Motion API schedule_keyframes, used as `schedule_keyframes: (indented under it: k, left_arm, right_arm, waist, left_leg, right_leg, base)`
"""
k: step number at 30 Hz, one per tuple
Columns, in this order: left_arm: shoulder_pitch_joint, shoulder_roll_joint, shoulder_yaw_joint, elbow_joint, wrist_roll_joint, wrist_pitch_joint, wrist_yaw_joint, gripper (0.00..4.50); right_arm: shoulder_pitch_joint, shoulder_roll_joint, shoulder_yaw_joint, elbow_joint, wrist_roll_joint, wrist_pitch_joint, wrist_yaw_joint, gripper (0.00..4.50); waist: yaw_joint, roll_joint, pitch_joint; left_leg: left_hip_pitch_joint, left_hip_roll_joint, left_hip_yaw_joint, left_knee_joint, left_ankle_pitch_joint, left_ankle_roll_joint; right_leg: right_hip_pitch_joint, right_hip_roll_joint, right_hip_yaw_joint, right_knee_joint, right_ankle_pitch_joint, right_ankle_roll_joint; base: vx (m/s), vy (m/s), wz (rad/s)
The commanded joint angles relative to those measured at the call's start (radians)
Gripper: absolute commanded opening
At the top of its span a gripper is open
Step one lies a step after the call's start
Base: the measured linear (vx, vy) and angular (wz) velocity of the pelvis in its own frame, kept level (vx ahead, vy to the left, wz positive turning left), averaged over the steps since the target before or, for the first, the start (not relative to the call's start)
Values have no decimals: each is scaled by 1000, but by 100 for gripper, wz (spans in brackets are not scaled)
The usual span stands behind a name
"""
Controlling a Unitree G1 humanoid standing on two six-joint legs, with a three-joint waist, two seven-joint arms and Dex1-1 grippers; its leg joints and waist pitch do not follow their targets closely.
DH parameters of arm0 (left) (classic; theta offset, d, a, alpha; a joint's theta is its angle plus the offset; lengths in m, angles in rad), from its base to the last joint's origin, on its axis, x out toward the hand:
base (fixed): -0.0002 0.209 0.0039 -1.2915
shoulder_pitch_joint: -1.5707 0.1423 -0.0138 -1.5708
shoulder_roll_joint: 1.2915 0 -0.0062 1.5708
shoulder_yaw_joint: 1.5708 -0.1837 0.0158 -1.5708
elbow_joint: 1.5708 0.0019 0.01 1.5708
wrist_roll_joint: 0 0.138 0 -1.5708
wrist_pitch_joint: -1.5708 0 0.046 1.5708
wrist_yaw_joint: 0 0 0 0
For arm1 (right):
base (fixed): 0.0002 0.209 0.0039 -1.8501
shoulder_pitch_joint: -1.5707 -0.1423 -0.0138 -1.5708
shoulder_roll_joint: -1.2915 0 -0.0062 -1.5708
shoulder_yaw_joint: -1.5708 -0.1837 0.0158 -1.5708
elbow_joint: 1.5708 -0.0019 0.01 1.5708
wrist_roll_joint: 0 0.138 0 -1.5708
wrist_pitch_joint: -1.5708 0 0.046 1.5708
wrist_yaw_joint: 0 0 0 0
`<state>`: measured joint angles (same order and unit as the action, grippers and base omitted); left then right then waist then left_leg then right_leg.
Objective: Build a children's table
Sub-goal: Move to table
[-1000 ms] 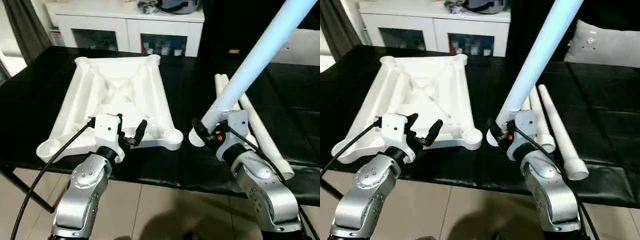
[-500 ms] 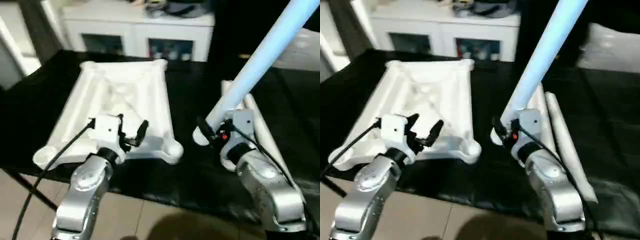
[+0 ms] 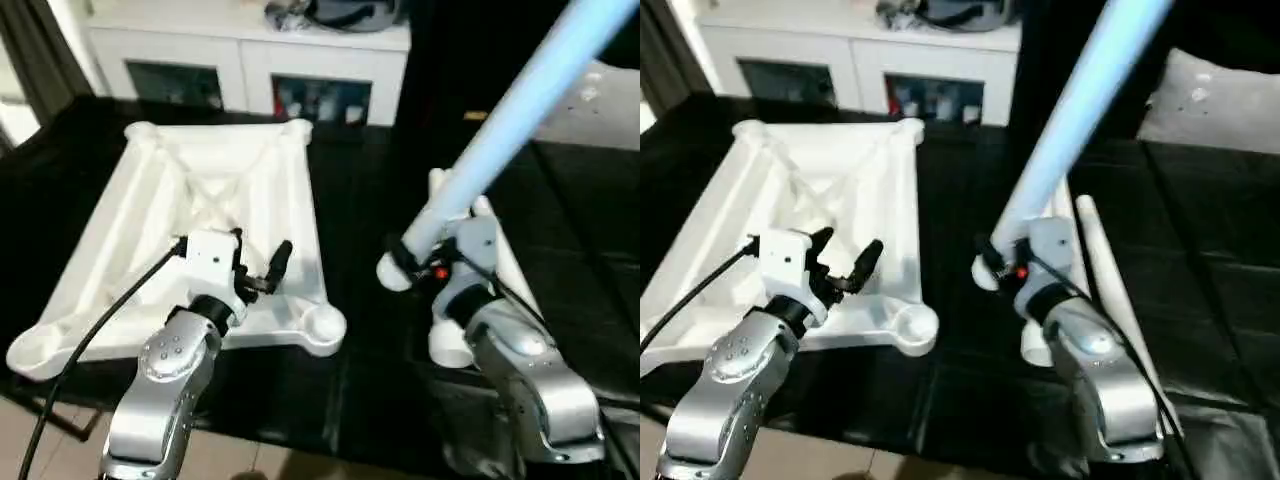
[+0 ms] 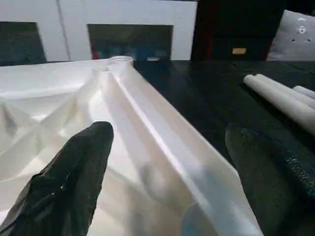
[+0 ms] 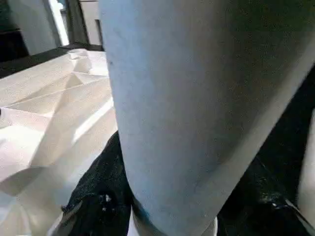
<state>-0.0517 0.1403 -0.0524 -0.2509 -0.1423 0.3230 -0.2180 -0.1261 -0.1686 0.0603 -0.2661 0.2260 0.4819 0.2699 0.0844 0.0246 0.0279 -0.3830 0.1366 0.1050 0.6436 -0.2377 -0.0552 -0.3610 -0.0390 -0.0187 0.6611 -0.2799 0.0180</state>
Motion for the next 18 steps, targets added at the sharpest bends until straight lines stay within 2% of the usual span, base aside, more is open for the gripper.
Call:
schedule_keyframes:
  k: [1,2,3,4,5,6,7,8,9,10,11,12,13,14,15,16,18]
  left_arm:
    - [-11,1,6,7,0,5,-5,406]
    - [-11,1,6,7,0,5,-5,406]
    - [-13,5,4,10,3,0,-3,406]
    - [-19,15,-3,14,26,6,10,406]
    - [-23,20,-6,18,37,5,16,406]
    - [-28,24,-11,25,51,2,23,406]
    - [-30,23,-10,29,53,1,25,406]
    - [-32,13,-3,34,45,0,30,406]
    - [-34,-1,10,39,29,-3,33,406]
    - [-35,0,8,40,30,3,32,406]
    - [-36,2,6,40,33,8,30,406]
    - [-36,6,1,40,37,8,25,406]
    - [-37,8,-1,41,36,7,20,406]
    - [-39,13,-3,43,36,6,12,406]
    - [-43,22,-6,47,40,1,3,406]
    - [-45,29,-8,50,44,-3,-1,406]
    - [-63,54,-7,72,45,-4,-27,406]
  right_arm:
    - [-12,-2,-8,-11,11,23,-2,188]
    - [-12,-2,-8,-11,11,23,-2,188]
    - [-13,-1,-9,-10,8,21,-2,188]
    - [-14,0,-10,-9,3,14,-3,188]
    - [-14,1,-12,-8,0,9,-4,188]
    - [-15,2,-12,-7,-4,5,-4,188]
    - [-16,2,-12,-6,-4,4,-5,188]
    - [-16,1,-12,-6,-3,4,-6,188]
    - [-16,1,-13,-7,-3,5,-9,188]
    - [-16,0,-14,-8,-2,5,-10,188]
    - [-16,0,-14,-9,-1,7,-10,188]
    - [-17,-1,-15,-9,-1,8,-10,188]
    - [-19,-2,-17,-8,-1,9,-9,188]
    - [-21,-4,-18,-7,-3,8,-7,188]
    - [-25,-6,-21,-4,-3,6,-5,188]
    - [-27,-7,-23,-1,-5,4,-3,188]
    - [-33,-13,-27,6,-5,-18,9,188]
  waist:
    - [13,-18,-36]
    - [33,-25,-26]
    - [41,-28,-21]
    - [65,-20,-22]
    - [67,-7,-21]
    - [56,-8,-16]
    - [17,32,-48]
    - [-12,46,-38]
    - [-16,51,-37]
    - [-38,42,-36]
    - [-37,37,-38]
    - [-36,21,-34]
    - [-29,17,-34]
    - [-23,-3,-40]
    - [-16,-9,-41]
    - [-14,-17,-40]
    - [-13,-12,-34]
  left_leg:
    - [15,47,40,-48,-73,-95]
    - [18,43,47,-38,-158,-95]
    - [11,41,39,-23,-171,-72]
    - [21,50,20,12,-179,-28]
    - [0,68,-15,-48,-111,-1]
    - [-1,74,-15,-106,-113,23]
    - [94,92,-34,-121,-147,-41]
    - [80,125,-70,-155,-253,-145]
    - [85,142,-78,-159,-278,-177]
    - [86,170,-96,-168,-248,-169]
    - [75,166,-82,-150,-129,-102]
    - [43,112,-34,-120,-99,-54]
    - [32,76,-11,-106,-120,-48]
    - [16,51,4,-98,-118,-25]
    - [17,52,8,-95,-114,-7]
    - [16,56,11,-99,-97,23]
    - [18,61,13,-110,-126,39]
  right_leg:
    - [53,-74,130,-94,185,-124]
    - [56,-92,180,-125,-30,-131]
    - [63,-113,207,-144,-144,-133]
    - [62,-151,275,-178,-321,-128]
    - [72,-124,230,-160,-337,-141]
    - [54,-80,152,-131,-257,-144]
    - [-27,-7,66,-52,-50,-117]
    - [-10,-9,33,-33,38,-89]
    - [-16,-12,23,-32,45,-71]
    - [-10,-26,9,-23,56,-49]
    - [-14,-47,7,-39,94,-53]
    - [14,-75,21,-85,146,-97]
    - [22,-91,34,-101,151,-121]
    - [43,-115,51,-109,119,-137]
    - [42,-123,58,-115,94,-140]
    - [39,-120,60,-117,53,-145]
    - [26,-109,52,-125,-49,-147]
  base:
    - [-42,57,-39]
    - [-42,57,-39]
    - [-67,84,-66]
    - [-62,139,-64]
    - [-62,139,-64]
    - [-46,151,-38]
    - [-21,159,-7]
    - [-21,159,-7]
    - [-22,143,8]
    - [-28,63,9]
    - [-28,63,9]
    - [0,0,0]
    - [-30,-51,1]
    - [-30,-51,1]
    - [-47,-85,0]
    - [-51,-88,1]
    - [-47,-87,0]
